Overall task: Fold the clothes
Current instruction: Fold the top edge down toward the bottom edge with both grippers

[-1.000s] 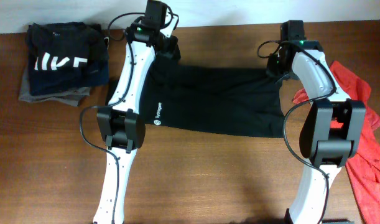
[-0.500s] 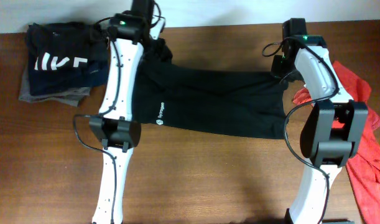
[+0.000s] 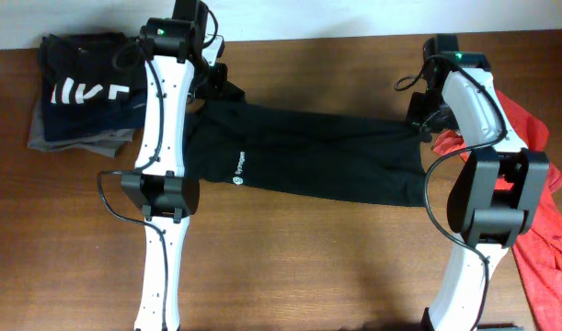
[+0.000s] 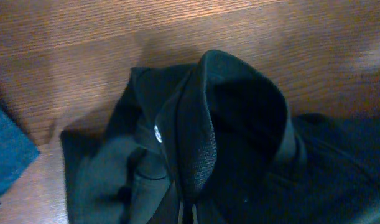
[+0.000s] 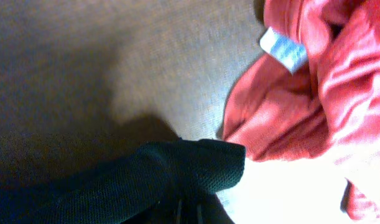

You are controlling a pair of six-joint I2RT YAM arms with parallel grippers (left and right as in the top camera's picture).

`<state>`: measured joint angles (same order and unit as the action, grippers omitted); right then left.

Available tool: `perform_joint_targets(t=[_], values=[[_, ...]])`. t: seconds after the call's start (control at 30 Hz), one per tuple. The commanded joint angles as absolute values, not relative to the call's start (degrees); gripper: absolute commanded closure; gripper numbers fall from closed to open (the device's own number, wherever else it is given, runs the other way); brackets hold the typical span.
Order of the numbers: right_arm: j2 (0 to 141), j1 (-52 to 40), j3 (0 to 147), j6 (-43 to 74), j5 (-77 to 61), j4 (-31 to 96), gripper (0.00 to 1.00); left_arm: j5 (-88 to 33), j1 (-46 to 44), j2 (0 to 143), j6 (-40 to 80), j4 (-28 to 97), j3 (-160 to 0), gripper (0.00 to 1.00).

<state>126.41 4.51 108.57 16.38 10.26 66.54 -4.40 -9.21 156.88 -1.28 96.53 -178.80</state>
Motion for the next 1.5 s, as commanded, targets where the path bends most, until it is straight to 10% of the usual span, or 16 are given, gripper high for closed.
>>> perform_joint_targets(t=[0.0, 0.87, 1.0, 1.23, 1.3, 1.37, 1.47], values=[[125.9, 5.4, 110.0, 17.7, 12.5, 69.8, 0.96, -8.6, -8.7, 156.4, -0.3, 96.7, -179.5, 1.00], [122.8, 5.4, 110.0, 18.9, 7.7, 82.9, 0.94, -7.2, -8.6, 139.2, 1.7, 96.7, -134.8, 0.99], [122.8, 5.4, 110.0, 18.9, 7.7, 84.2, 0.76, -3.0, -8.4, 139.2, 1.7, 96.7, -134.0, 1.00], [122.8, 5.4, 110.0, 18.9, 7.8, 89.6, 0.75, -3.0, -6.8, 139.2, 1.7, 96.7, -134.0, 0.98], [122.8, 5.4, 110.0, 18.9, 8.0, 90.2, 0.64, -2.9, -6.4, 139.2, 1.7, 96.7, -134.0, 0.60], [122.8, 5.4, 110.0, 18.9, 8.4, 90.2, 0.54, -2.9, -6.2, 139.2, 1.7, 96.7, -134.0, 0.53], [122.8, 5.4, 110.0, 18.9, 9.1, 90.2, 0.43, -3.0, -6.2, 139.2, 1.7, 96.7, -134.0, 0.17]])
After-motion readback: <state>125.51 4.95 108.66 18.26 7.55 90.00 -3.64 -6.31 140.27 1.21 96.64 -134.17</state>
